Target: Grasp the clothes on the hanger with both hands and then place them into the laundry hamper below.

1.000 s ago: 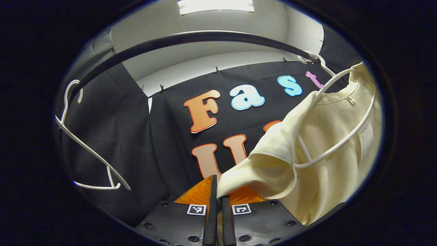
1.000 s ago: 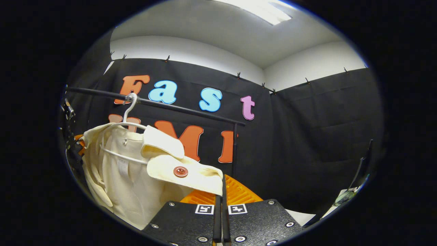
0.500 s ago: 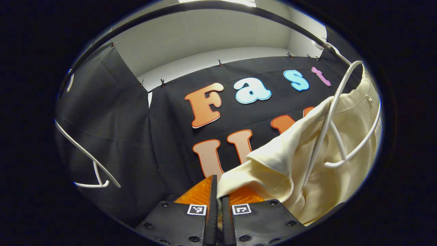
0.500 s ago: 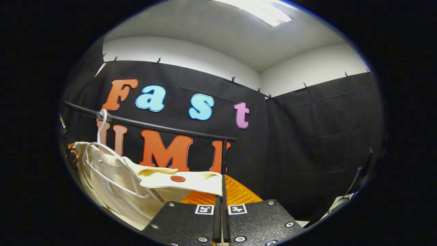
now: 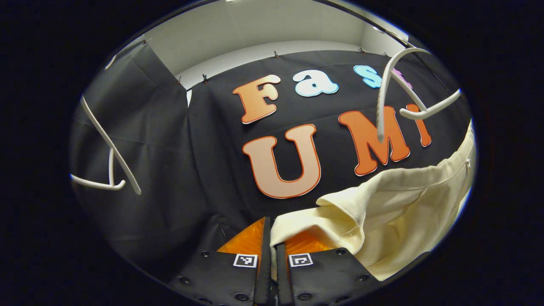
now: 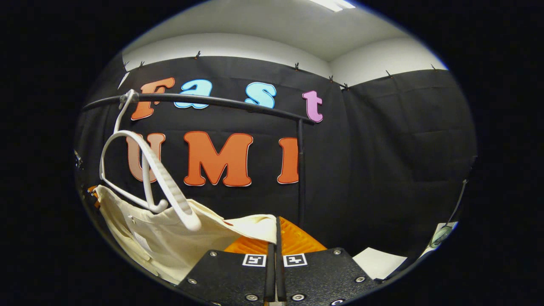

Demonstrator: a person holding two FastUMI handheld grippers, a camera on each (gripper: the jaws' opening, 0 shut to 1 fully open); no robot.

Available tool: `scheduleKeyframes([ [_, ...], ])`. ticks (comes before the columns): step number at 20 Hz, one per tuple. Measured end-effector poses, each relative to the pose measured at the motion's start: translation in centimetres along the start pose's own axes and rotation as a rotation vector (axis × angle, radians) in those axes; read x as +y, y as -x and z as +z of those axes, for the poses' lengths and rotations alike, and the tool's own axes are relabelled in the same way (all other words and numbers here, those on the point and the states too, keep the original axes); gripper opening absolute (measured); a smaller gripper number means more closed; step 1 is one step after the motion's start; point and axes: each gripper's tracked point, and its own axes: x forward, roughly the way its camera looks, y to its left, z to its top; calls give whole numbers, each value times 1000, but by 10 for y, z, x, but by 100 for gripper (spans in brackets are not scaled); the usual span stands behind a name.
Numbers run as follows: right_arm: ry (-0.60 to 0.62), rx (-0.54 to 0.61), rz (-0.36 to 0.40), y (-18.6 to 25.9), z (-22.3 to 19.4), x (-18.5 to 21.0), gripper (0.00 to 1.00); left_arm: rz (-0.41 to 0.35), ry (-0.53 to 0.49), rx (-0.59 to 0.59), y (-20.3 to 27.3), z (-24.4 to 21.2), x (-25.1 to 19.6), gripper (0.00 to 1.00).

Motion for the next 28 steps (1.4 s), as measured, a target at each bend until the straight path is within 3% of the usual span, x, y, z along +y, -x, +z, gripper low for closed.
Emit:
scheduleKeyframes([
  [4,-28,2,23,26,-25,4,0,7,26,4,27,-4,13,13],
  [8,48,-17,61,70,-21,16,1,1,66,16,72,8,30,13],
  [13,80,-26,187,115,-10,67,1,-95,182,39,120,28,17,13],
  [19,73,-20,359,141,-18,144,1,-264,281,63,165,51,-32,13],
  [24,33,-41,451,149,-16,193,1,-359,327,73,193,66,-58,15],
  [28,35,-5,498,143,-48,228,1,-429,365,127,206,50,-87,17],
])
